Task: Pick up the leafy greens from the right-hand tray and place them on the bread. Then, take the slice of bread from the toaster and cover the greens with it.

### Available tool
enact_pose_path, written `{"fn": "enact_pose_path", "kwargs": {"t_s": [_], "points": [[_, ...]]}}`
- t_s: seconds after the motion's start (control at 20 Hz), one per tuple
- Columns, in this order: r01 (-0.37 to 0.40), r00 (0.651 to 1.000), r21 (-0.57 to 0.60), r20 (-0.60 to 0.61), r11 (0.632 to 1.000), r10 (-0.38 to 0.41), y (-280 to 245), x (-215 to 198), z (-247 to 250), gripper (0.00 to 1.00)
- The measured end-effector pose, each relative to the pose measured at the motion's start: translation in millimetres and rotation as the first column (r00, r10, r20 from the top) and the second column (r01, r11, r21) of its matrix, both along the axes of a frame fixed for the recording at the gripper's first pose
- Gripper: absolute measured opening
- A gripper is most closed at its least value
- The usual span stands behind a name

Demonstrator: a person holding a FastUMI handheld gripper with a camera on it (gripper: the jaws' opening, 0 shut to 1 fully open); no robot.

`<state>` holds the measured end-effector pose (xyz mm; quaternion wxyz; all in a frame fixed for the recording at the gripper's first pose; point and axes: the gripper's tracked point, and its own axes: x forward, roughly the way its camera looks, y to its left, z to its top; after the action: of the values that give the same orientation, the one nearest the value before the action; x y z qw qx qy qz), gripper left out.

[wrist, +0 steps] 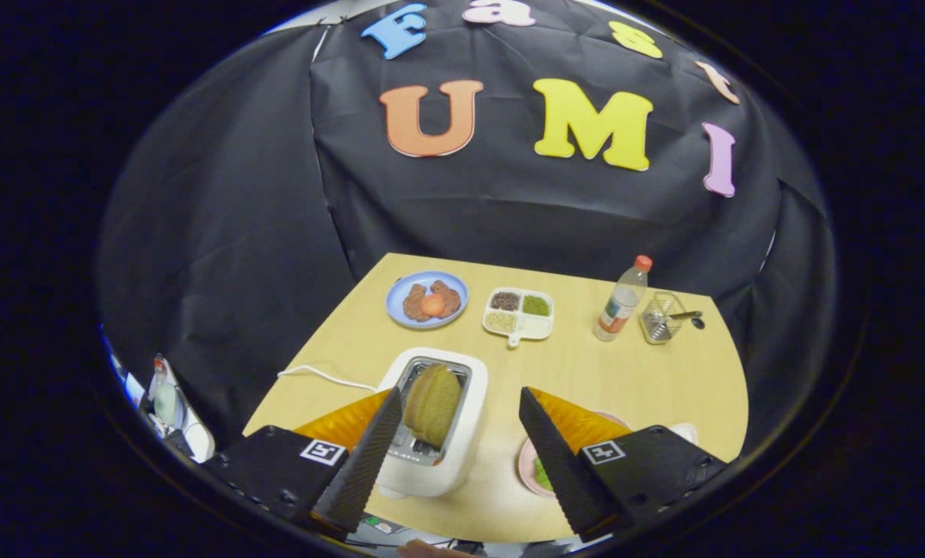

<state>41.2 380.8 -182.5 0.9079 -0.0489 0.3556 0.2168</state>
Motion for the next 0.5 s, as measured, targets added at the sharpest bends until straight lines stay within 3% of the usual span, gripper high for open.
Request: {"fn": "enact_pose_path", "kwargs": {"t_s": [0.35, 0.5], "points": [[0.018, 0.983, -0.067, -0.182, 0.998, -0.030, 41, 21, -51, 0.94], [0.019, 0.959, -0.141, -0.276, 0.990, -0.058, 47, 25, -74, 0.86]]}}
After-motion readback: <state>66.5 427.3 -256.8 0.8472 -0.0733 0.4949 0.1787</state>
